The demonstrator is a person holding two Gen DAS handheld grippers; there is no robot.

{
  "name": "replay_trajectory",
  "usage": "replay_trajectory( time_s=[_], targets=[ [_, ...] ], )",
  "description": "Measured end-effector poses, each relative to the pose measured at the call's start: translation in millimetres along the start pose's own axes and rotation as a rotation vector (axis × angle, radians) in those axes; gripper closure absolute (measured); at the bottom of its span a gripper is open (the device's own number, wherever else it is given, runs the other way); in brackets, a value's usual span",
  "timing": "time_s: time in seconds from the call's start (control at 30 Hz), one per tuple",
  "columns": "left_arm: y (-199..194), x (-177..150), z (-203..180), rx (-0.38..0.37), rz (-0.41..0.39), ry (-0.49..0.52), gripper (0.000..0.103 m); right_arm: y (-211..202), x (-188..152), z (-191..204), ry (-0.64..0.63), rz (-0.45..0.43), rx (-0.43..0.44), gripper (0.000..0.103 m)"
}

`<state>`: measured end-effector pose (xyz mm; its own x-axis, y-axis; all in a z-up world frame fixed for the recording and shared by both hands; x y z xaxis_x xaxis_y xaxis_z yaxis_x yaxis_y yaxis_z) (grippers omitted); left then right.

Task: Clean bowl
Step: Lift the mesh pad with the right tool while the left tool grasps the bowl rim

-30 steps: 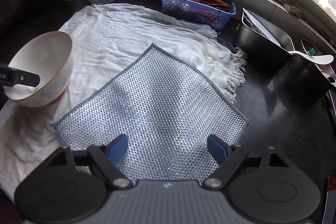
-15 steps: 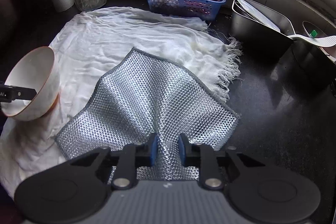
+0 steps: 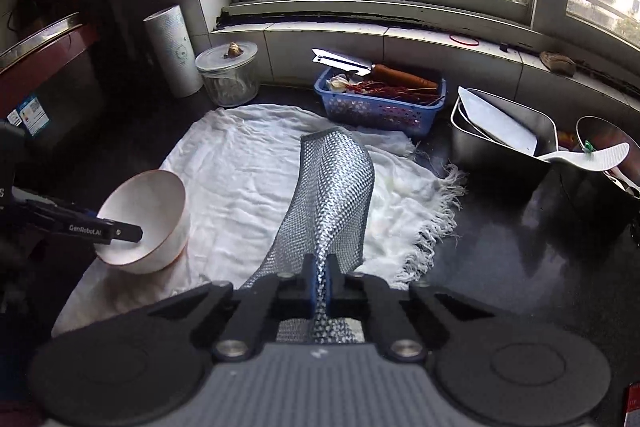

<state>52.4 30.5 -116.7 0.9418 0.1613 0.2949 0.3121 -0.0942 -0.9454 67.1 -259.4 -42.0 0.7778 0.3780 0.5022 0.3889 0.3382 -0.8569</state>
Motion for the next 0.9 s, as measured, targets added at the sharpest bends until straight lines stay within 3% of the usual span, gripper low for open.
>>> replay_trajectory(
  time_s=[0.17, 0.3, 0.4, 0.57, 0.77, 0.9],
  targets=[
    [5, 1, 8, -0.060, 0.032, 0.032, 0.078, -1, -2, 16, -0.007, -0.008, 0.002, 0.100],
    [-1, 2, 18, -0.123, 0.013, 0.048, 0.078, -5, 9, 43, 0.010, -0.037, -0.012, 0.100],
    [-1, 4, 23, -0.177, 0.026, 0.070, 0.088, -6, 19, 62, -0.011, -0.056, -0.024, 0.100],
    [-4, 0, 16, -0.160, -0.008, 0.197, 0.090, -7, 36, 99, -0.053, -0.079, -0.036, 0.100],
    [-9, -10, 13, -0.156, -0.035, 0.285, 0.090, 17, 35, 147, -0.127, -0.011, -0.009, 0.100],
    [-11, -9, 18, -0.196, -0.024, 0.300, 0.090, 56, 18, 166, -0.127, 0.111, 0.077, 0.100]
  ],
)
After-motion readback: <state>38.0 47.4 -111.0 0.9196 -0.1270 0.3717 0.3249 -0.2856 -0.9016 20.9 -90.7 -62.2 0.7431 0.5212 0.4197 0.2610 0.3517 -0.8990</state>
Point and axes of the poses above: each gripper's, at about its wrist camera, not at the fingertips, and y roughly the way its jaws point, z to its left, x to its top, the point moved 2 cm from there along y, roughly the way its jaws point, and after that the axes turned 11 degrees about z, right-handed, at the moved point
